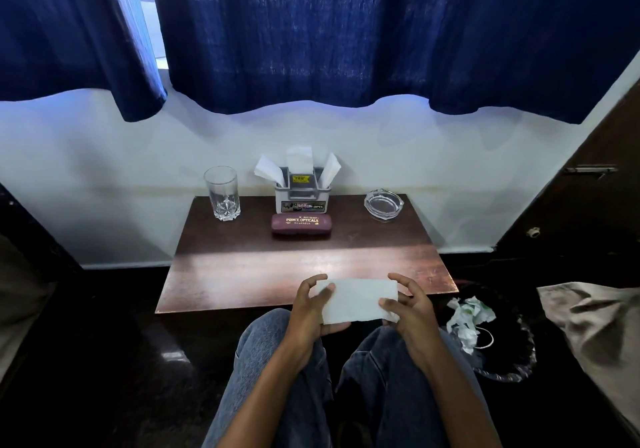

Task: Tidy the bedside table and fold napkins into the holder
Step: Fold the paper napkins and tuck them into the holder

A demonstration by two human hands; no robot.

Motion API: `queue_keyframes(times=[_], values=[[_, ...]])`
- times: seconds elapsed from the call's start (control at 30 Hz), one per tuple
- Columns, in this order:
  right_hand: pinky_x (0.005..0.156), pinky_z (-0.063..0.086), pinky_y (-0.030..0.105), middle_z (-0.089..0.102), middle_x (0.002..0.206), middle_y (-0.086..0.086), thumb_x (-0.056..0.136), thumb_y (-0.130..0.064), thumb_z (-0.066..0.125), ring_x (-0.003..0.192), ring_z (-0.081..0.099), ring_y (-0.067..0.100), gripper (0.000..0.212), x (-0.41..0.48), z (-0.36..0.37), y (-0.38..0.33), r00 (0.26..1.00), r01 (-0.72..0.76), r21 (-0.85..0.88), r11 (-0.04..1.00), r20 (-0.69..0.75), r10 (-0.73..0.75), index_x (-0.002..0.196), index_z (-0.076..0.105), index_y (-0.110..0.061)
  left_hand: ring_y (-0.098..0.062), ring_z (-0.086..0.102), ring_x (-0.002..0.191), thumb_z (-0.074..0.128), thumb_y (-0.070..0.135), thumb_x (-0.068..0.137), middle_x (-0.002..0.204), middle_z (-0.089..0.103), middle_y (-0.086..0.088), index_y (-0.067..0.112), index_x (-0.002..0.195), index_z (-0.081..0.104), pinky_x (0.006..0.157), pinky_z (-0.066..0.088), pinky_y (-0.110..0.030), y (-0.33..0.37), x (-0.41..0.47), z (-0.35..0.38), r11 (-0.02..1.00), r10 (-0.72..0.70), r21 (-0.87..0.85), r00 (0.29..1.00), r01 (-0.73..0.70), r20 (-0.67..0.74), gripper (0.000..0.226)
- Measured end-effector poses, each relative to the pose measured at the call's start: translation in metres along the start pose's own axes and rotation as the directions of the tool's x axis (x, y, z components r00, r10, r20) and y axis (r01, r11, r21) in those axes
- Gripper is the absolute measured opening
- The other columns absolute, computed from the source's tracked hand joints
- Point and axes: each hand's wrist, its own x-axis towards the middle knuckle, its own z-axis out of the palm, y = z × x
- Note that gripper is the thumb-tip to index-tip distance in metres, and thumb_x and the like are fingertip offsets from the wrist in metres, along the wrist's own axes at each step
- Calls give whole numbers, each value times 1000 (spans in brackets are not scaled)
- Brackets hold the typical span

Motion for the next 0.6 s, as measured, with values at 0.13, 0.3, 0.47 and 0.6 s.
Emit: queue_keyframes(times=[0.13, 0.3, 0.47, 0.6], values=[[44, 49, 22, 68, 80, 8, 76, 16, 60, 68, 63, 21, 40, 5, -1, 2, 999, 17, 37, 999, -51, -15, 103, 61, -14, -18, 63, 91, 59, -6, 84, 100, 63, -6, 20, 118, 52, 61, 60, -27, -3, -1, 2, 994, 84, 73, 996, -83, -10, 43], [55, 54, 27, 69, 77, 9, 75, 15, 62, 67, 64, 21, 31, 14, 0, 10, 993, 34, -31, 999, -116, -37, 95, 63, -9, -9, 68, 73, 60, -5, 84, 88, 67, -2, 9, 114, 56, 57, 59, -26, -4, 4, 4, 986, 165, 52, 979, -160, -116, 33], [62, 40, 31, 58, 67, 14, 74, 14, 62, 66, 49, 23, 24, 37, 5, 4, 990, 57, -170, 984, -120, -78, 66, 58, -8, -12, 64, 70, 57, 0, 88, 85, 66, -3, 8, 110, 58, 56, 55, -23, 9, 20, 4, 979, 87, -165, 979, -118, -185, 24], [44, 36, 17, 50, 44, -7, 72, 14, 64, 43, 42, 2, 31, 74, 28, -29, 966, 150, -353, 923, -145, -212, 55, 56, -11, -16, 58, 82, 47, 19, 93, 97, 64, -1, 18, 100, 58, 71, 45, -28, 22, 41, -11, 790, -129, -611, 988, 53, -80, 12]])
